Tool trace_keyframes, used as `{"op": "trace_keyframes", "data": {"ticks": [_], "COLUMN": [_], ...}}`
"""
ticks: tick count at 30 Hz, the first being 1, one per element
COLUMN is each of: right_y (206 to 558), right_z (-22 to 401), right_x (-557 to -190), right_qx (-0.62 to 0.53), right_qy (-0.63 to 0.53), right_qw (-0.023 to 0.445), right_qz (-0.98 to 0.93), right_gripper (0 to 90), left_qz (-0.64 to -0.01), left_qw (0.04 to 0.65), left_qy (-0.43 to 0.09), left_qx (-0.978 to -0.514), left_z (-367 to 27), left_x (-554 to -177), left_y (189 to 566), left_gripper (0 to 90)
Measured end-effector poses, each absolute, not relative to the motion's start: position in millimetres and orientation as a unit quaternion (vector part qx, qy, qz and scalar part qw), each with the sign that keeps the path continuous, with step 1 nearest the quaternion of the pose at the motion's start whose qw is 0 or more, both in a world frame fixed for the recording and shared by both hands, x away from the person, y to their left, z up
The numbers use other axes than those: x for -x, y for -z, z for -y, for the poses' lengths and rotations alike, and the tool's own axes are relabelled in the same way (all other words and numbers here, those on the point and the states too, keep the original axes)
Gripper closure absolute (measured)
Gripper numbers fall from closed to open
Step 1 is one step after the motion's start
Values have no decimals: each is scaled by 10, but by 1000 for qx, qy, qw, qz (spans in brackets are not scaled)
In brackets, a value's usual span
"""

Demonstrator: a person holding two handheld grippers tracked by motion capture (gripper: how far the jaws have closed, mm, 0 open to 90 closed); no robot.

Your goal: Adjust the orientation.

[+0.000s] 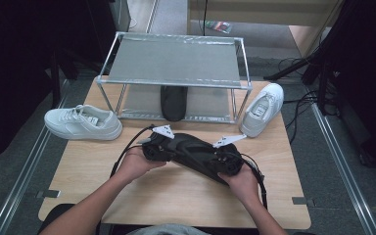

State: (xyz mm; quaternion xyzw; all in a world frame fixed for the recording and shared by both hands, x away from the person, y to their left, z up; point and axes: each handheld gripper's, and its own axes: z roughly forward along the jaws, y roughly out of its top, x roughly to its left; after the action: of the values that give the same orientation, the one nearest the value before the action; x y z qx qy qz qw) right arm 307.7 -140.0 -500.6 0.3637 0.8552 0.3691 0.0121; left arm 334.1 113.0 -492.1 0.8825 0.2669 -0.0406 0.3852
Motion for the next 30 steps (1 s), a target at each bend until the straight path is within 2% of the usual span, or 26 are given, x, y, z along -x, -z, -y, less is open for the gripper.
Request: {"op": "trace_keyframes", "data": {"ticks": [30], "right_y": [5045], "right_z": [1122], "right_x": [-2920], "right_qx": [-340], "right_qy": [-387], "right_qw": [-2], "right_qz": [-857], "right_gripper": [900], "left_qz": [-273], "left_qw": [390], "left_qy": [39], "left_qx": [-879], "left_z": [-1066], "left_x": [-3428], "left_y": [4952], "left_gripper": [894]}}
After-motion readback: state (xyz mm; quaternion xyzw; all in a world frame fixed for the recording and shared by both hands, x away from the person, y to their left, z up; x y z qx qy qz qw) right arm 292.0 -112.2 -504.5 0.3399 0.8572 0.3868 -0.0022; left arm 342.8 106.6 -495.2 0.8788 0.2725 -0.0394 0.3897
